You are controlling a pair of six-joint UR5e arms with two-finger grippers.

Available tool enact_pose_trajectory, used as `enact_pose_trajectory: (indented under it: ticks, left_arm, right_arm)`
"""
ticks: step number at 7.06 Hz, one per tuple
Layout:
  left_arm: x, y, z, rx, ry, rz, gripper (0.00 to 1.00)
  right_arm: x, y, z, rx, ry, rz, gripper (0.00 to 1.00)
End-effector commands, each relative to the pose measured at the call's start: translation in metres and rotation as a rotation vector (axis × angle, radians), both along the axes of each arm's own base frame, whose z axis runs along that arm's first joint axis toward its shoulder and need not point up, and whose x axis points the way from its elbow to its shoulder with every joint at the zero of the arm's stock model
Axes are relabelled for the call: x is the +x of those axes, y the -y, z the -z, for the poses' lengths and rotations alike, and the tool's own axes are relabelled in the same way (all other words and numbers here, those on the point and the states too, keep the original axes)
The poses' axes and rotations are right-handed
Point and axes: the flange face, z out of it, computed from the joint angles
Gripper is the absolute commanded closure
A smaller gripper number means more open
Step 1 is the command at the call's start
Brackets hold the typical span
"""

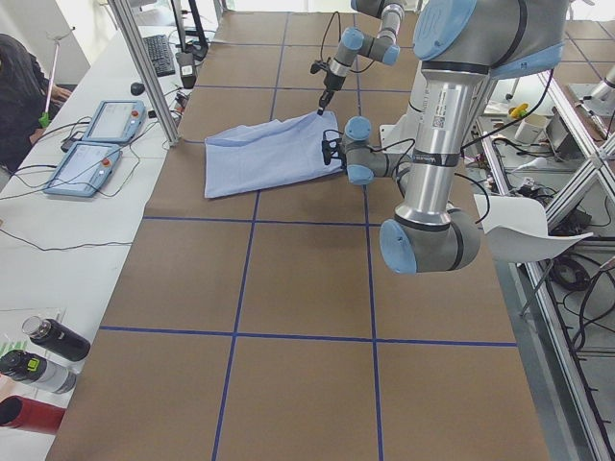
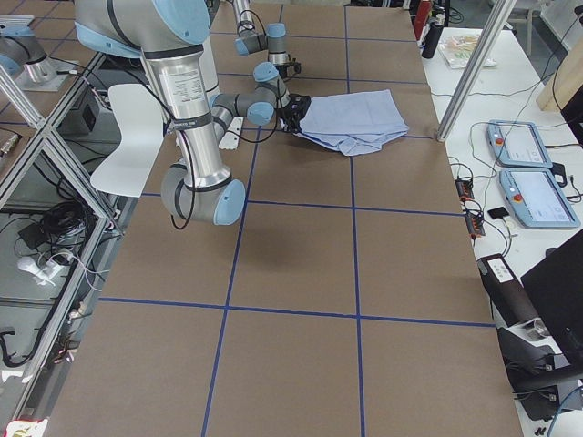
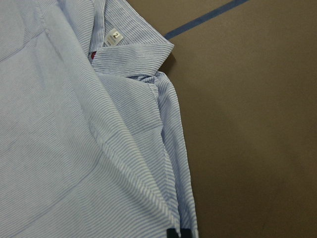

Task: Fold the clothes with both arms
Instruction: 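Grasp the near edge with both grippers and straighten the shirt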

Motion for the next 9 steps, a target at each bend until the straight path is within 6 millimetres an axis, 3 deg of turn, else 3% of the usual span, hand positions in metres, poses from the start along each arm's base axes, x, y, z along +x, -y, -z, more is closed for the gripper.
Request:
enact_pose_trajectory:
  ticks: [1,3,5,6,7,9]
  left_arm:
    - [-0.019,-0.006,0.030,0.018,-0.064,-0.006,1.00]
    - [-0.064,-0.026,0.071,0.028,-0.136,-0.048,1.00]
    - [-0.118,-0.049,0.131,-0.022,-0.156,-0.091,1.00]
    - [-0.131,-0.055,0.144,-0.049,-0.125,-0.135,1.00]
    - [-0.123,-0.039,0.150,-0.055,-0.090,-0.118,1.00]
    - [-0.094,0.044,0.145,-0.049,-0.029,0.005,1.00]
  right_arm:
    - [0.017,-0.017,-0.009,-0.001,0.003,0.015,1.00]
    - [0.070,-0.077,0.001,-0.027,0.047,0.044,1.00]
    - [0.126,-0.114,0.046,-0.064,0.039,0.076,1.00]
    - [0.138,-0.115,0.055,-0.063,0.042,0.076,1.00]
    - [0.130,-0.106,0.053,-0.059,0.024,0.065,1.00]
    - [0.073,-0.031,0.062,-0.014,-0.049,-0.013,1.00]
